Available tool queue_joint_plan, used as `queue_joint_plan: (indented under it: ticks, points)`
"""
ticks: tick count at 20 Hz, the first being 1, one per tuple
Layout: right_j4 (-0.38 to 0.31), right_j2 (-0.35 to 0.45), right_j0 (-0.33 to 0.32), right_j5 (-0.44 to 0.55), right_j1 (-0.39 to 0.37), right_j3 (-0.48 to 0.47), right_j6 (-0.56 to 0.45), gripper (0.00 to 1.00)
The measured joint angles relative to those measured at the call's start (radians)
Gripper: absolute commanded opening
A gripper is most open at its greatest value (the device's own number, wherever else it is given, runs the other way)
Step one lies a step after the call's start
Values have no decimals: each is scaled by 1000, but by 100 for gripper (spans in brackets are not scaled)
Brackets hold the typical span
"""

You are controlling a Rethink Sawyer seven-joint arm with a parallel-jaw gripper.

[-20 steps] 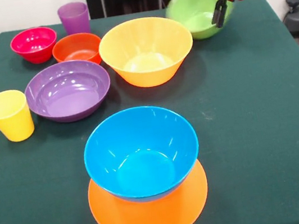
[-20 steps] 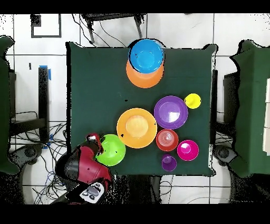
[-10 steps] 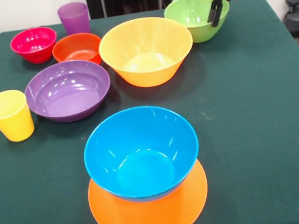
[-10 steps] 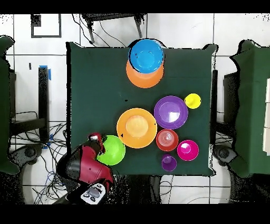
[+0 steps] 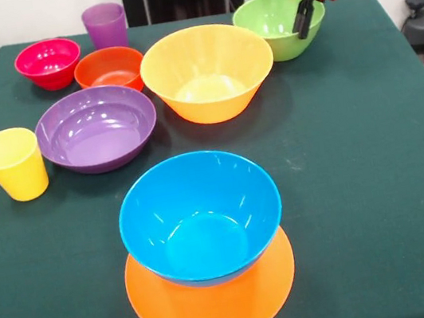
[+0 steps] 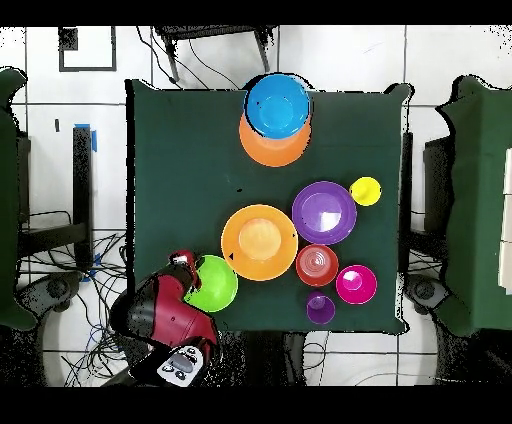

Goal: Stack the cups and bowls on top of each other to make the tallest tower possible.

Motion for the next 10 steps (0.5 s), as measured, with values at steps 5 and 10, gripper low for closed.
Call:
queue_joint_plan:
  ticks: [5, 10]
  points:
    - [-17, 19, -36, 13, -38, 10, 0, 0]
    - [-27, 60, -92, 52, -111, 29, 0, 0]
